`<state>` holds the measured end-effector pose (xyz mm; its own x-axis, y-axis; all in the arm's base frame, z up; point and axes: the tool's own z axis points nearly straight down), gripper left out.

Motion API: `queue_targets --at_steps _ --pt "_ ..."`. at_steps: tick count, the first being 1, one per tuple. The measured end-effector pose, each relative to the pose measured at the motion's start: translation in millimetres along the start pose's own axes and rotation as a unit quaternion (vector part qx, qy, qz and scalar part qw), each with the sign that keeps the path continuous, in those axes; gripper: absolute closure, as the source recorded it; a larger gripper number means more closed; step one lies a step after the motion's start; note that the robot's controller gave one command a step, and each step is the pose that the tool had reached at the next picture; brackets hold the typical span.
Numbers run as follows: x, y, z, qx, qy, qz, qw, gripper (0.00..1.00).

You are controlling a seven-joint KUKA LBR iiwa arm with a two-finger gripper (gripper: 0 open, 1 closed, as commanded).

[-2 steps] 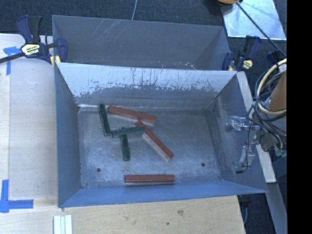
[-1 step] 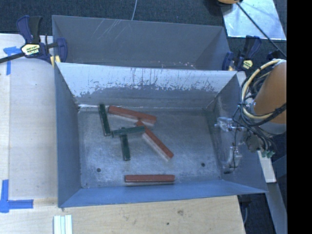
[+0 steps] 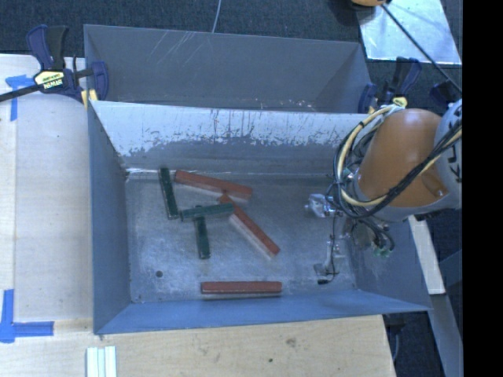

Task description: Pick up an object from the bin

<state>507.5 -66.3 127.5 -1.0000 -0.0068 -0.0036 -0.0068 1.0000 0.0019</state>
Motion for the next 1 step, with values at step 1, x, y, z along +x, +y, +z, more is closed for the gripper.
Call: queue_targets --at_steps 1 --pt "-7.5 17.4 6.7 0.002 0.0006 0.03 0.9995 0.0"
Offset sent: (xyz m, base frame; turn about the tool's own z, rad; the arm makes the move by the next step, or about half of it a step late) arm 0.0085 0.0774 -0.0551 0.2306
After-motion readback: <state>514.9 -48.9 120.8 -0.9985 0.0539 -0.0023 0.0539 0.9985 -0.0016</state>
